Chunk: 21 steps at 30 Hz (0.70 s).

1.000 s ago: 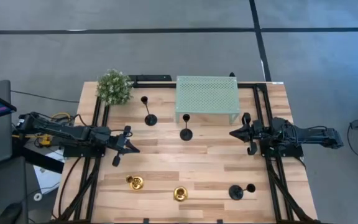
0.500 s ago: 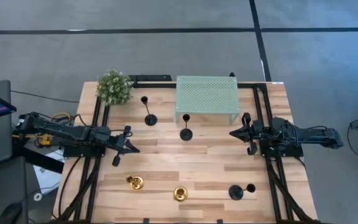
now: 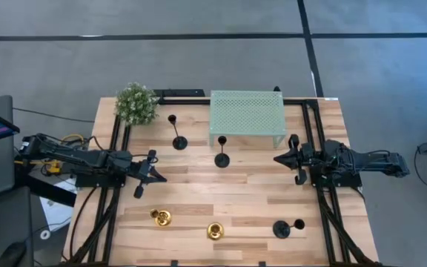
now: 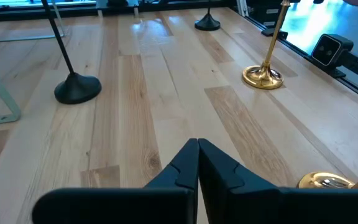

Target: Pick & Place candle stick holders

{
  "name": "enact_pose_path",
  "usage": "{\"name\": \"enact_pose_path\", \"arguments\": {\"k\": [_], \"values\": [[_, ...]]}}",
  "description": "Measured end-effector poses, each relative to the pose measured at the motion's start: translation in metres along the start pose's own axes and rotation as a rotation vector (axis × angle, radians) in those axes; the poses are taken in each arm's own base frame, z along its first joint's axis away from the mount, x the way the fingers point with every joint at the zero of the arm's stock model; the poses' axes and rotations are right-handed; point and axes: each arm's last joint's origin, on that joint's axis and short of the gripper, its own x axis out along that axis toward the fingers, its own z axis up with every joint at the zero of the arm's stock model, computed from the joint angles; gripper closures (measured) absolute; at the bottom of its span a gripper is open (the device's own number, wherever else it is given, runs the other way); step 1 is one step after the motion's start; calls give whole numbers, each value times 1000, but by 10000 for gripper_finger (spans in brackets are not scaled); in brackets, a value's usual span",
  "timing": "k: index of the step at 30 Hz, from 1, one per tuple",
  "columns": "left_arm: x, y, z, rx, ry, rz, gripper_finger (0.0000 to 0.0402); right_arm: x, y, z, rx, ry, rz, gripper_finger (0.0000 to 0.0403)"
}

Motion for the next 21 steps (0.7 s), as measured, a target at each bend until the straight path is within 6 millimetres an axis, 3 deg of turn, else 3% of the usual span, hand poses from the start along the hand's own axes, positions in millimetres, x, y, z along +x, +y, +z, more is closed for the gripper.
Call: {"name": "enact_pose_path", "arguments": {"k": [21], "values": [[0, 0, 1, 0, -8, 1, 394, 0, 0, 0, 0, 0, 0, 403]]}}
